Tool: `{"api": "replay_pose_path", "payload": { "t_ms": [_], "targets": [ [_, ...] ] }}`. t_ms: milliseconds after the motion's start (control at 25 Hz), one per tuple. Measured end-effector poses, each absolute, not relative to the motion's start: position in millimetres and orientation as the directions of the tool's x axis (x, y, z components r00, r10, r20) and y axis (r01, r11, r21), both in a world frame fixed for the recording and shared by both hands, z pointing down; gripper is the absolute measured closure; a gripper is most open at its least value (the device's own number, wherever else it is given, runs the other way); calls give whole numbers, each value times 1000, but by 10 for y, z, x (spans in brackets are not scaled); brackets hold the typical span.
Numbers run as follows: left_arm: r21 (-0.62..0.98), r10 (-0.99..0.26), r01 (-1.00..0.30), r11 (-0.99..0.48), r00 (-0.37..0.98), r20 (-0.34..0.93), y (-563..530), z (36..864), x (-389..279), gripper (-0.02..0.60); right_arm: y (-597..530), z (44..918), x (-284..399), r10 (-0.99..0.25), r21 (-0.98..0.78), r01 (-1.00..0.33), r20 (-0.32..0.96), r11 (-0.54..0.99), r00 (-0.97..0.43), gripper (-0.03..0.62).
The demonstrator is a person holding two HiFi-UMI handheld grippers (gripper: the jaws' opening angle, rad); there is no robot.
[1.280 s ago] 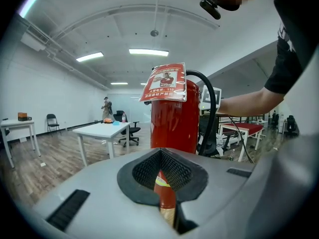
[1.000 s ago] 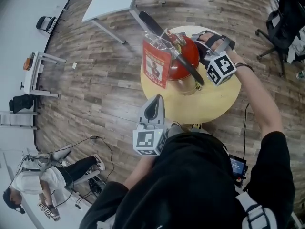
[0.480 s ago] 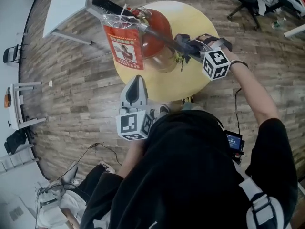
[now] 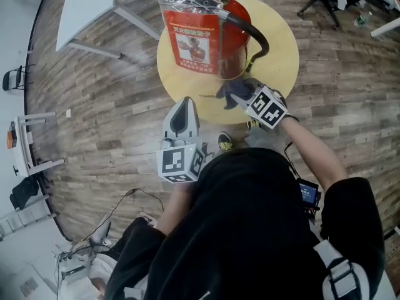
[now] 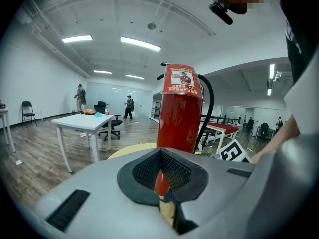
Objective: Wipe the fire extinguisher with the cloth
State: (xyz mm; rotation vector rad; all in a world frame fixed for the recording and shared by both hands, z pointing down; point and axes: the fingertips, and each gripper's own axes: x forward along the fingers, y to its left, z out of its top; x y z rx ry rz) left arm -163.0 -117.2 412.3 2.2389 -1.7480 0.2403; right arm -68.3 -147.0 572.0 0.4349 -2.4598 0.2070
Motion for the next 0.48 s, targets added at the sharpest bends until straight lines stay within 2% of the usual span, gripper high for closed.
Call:
{"api": "replay_pose_path", "payload": {
  "t_ms": [160, 240, 360, 480],
  "targets": [
    [133, -923, -965, -228, 257, 286, -1008, 4096, -1791, 566, -1463, 5013, -981, -406, -318, -549, 416, 773, -814, 508],
    [138, -925, -965, -224, 255, 281, -918, 4107, -1919, 566, -1470, 4632, -948, -497, -350, -604, 351, 716, -793, 508],
    [148, -932, -965, -215, 248, 263, -824, 4085, -2126, 566, -1500, 3889, -694, -670, -185, -708, 231, 682, -706, 508],
    [161, -935, -963, -217, 252, 249, -727, 4084, -2310, 566, -1491, 3006, -280, -817, -21, -818, 28, 575, -576, 508]
  ]
}}
